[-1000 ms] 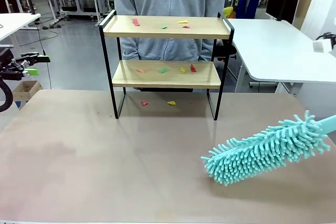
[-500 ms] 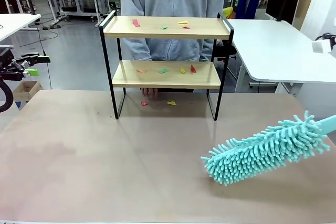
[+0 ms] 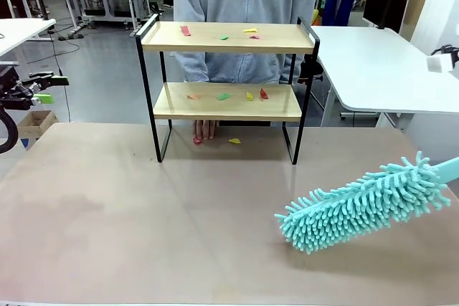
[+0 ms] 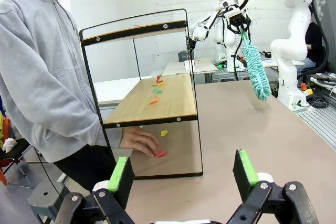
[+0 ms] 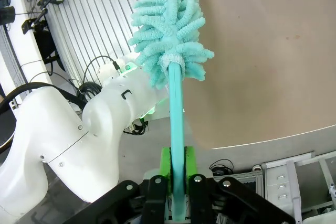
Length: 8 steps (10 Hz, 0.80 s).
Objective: Clean the shelf.
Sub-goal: Clean the specific section of the Shelf indicated by the human with the Duster.
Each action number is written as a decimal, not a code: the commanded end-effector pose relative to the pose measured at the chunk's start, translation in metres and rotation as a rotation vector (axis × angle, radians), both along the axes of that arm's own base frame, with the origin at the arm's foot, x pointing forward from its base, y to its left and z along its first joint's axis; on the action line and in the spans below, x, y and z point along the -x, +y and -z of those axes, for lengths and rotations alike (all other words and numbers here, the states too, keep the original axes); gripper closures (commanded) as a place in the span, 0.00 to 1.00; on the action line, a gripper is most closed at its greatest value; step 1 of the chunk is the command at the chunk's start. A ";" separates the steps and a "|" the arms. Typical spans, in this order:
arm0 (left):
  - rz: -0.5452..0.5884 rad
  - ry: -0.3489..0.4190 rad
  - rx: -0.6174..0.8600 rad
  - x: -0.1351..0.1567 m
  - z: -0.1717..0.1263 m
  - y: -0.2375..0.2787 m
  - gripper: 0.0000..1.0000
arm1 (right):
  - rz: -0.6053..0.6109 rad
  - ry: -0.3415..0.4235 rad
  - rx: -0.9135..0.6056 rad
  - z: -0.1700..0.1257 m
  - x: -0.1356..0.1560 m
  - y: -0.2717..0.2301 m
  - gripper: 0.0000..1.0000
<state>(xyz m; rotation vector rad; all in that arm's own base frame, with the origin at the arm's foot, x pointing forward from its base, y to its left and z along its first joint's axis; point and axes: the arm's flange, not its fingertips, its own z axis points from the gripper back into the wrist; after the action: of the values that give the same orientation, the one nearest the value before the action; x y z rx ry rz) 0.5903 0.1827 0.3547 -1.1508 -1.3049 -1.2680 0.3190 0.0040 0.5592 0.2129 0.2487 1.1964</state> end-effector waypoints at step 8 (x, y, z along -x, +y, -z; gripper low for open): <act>0.002 -0.012 -0.009 0.002 -0.001 0.000 0.00 | 0.000 0.000 0.000 0.000 0.000 0.000 0.87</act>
<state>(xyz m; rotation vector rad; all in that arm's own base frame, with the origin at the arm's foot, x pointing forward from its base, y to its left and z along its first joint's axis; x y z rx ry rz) 0.5903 0.1827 0.3547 -1.1508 -1.3049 -1.2680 0.3191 0.0041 0.5589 0.2133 0.2495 1.1963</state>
